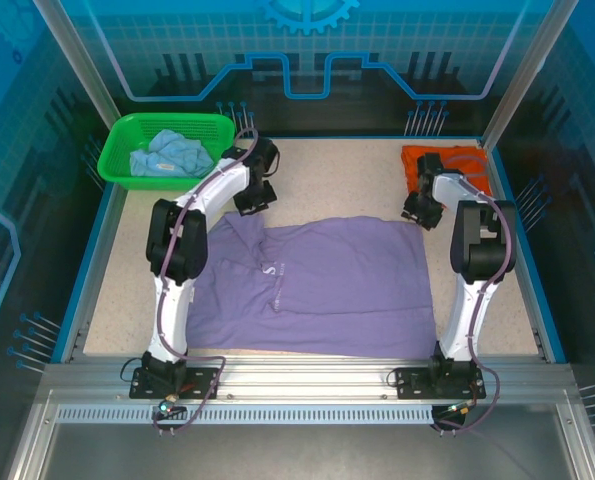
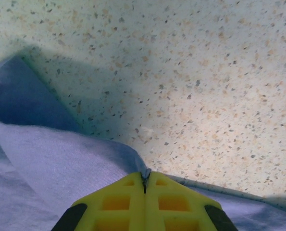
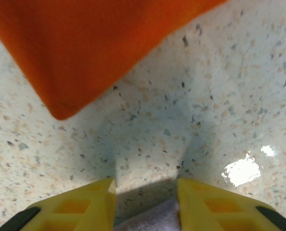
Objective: Fold and stack the t-shirts
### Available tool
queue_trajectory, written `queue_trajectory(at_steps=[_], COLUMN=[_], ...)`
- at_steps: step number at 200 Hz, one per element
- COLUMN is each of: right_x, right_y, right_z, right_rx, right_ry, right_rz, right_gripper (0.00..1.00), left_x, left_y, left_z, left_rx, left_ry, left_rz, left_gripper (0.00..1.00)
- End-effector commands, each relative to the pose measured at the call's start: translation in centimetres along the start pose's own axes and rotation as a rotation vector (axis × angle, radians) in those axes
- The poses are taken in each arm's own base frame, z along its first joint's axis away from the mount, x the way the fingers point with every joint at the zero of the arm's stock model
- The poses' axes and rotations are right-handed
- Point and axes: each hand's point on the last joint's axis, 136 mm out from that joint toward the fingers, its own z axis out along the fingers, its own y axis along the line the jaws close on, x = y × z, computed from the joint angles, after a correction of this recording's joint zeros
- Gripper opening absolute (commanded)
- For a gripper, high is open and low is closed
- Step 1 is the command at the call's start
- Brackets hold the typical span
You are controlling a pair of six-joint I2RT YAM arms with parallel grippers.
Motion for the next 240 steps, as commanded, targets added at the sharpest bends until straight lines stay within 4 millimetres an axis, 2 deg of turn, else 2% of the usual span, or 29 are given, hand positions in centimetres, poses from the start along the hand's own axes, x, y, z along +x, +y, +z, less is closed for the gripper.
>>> queue_trajectory(at_steps=[1,37,73,98,120,167,188,215,229,240], right_x=[1.8,2.3,2.4,3.4,4.9,11.1,14.6,18.2,18.8,18.7], right_y=[-0.2,0.0,1.1,1.4,2.5,4.0,4.0,3.7,3.5,3.5], right_z=[0.7,0.1,-0.9,-2.2,-4.1,-7.3,-7.4,-7.2,-7.8,-9.0], right_rx=[0.010,-0.027,-0.094,-0.107,-0.131,-0.118,-0.059,-0.036,-0.068,-0.098], right_ry=[0.056,0.046,0.021,-0.005,-0.073,-0.191,-0.193,-0.162,-0.155,-0.176], right_rz=[-0.015,-0.017,-0.054,-0.109,-0.213,-0.466,-0.592,-0.673,-0.657,-0.635], right_gripper=[0.33,0.14,0.00,0.00,0.00,0.00,0.02,0.12,0.16,0.25], left_x=[-0.1,0.6,2.0,3.2,3.9,6.0,6.9,7.4,7.5,7.5], left_y=[-0.3,0.7,1.7,2.8,3.8,6.0,7.0,7.5,7.4,7.4], left_z=[-2.7,-3.9,-3.8,-3.8,-4.4,-4.1,-3.1,-2.6,-2.5,-2.6], left_rx=[0.066,0.103,0.149,0.176,0.215,0.296,0.306,0.313,0.316,0.318], left_ry=[-0.038,-0.083,-0.096,-0.118,-0.163,-0.204,-0.207,-0.207,-0.204,-0.205], left_rz=[-0.005,-0.028,-0.049,-0.050,-0.045,-0.108,-0.158,-0.190,-0.193,-0.199], left_gripper=[0.00,0.00,0.00,0.00,0.00,0.00,0.00,0.00,0.00,0.00])
